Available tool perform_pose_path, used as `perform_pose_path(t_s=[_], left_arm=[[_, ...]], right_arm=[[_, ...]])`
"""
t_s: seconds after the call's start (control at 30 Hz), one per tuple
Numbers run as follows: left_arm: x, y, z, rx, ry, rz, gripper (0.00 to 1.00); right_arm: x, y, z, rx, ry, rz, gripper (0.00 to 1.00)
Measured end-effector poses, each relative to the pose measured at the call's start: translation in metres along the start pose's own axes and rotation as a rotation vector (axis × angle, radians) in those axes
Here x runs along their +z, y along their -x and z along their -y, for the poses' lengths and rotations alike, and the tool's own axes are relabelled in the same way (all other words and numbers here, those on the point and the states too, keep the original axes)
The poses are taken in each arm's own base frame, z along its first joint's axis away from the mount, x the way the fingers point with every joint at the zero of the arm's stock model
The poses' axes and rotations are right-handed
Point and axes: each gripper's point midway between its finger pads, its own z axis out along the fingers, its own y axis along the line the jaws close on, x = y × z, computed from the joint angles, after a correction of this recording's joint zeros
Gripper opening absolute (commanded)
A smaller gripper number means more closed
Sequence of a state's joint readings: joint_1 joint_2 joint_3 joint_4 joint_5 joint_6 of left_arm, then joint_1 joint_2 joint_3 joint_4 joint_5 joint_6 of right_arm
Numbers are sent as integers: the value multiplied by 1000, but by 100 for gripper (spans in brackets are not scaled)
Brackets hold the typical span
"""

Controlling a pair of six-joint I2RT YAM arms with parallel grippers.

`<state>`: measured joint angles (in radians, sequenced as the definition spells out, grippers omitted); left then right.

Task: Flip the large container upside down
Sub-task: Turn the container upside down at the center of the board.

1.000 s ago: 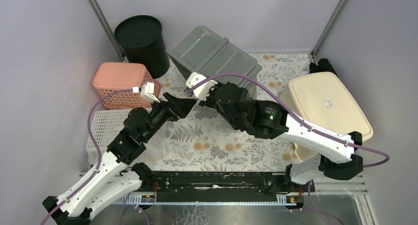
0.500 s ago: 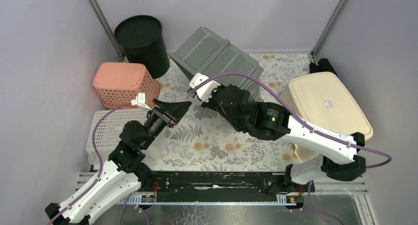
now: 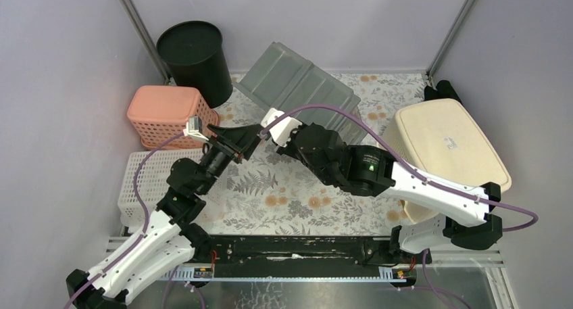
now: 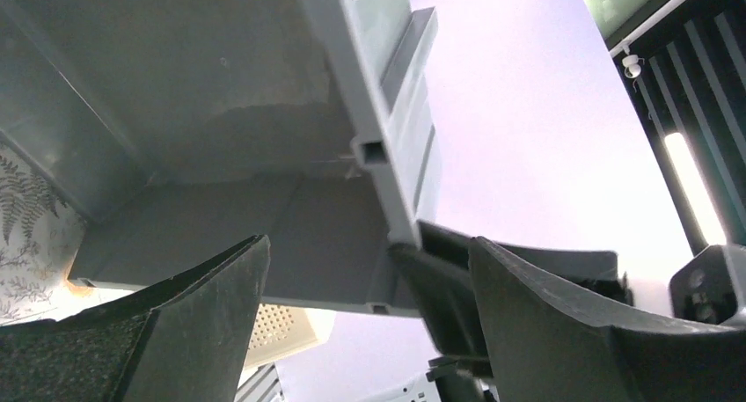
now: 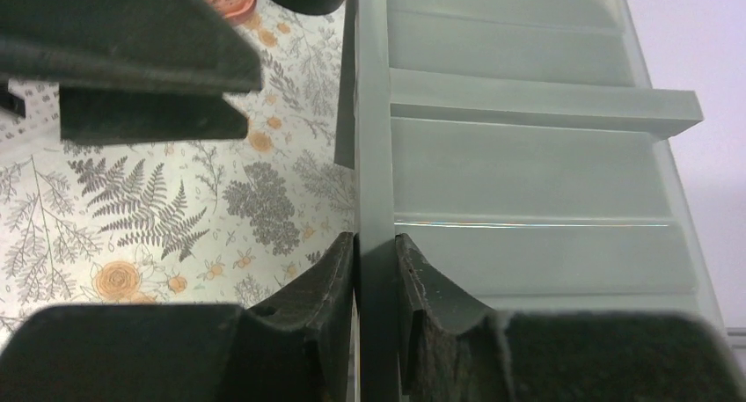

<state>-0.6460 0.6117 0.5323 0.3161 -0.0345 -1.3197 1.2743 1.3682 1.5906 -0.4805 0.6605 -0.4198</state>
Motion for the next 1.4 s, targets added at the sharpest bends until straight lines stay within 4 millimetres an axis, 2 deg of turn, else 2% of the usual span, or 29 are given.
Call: perform_pose_path(t_s=[0.2, 0.33, 0.67, 0.8, 1.17, 1.23, 1.4], left_arm=[[5, 9, 7, -7, -23, 25, 91], [10, 13, 9, -4, -28, 36, 91], [34, 11, -24, 2, 50, 28, 91], [41, 13, -29, 3, 50, 35, 91], [55, 17, -16, -23, -39, 60, 90], [55, 17, -16, -24, -43, 61, 90], [57, 17, -18, -25, -45, 64, 90]], right_arm=[[5, -21, -12, -25, 19, -51, 0], [5, -27, -16, -28, 27, -69, 0], [5, -28, -21, -8, 50, -70, 0], [5, -28, -22, -1, 53, -70, 0], [9, -37, -31, -9, 70, -92, 0], [10, -38, -33, -8, 70, -95, 6], [11, -38, -34, 2, 71, -97, 41]])
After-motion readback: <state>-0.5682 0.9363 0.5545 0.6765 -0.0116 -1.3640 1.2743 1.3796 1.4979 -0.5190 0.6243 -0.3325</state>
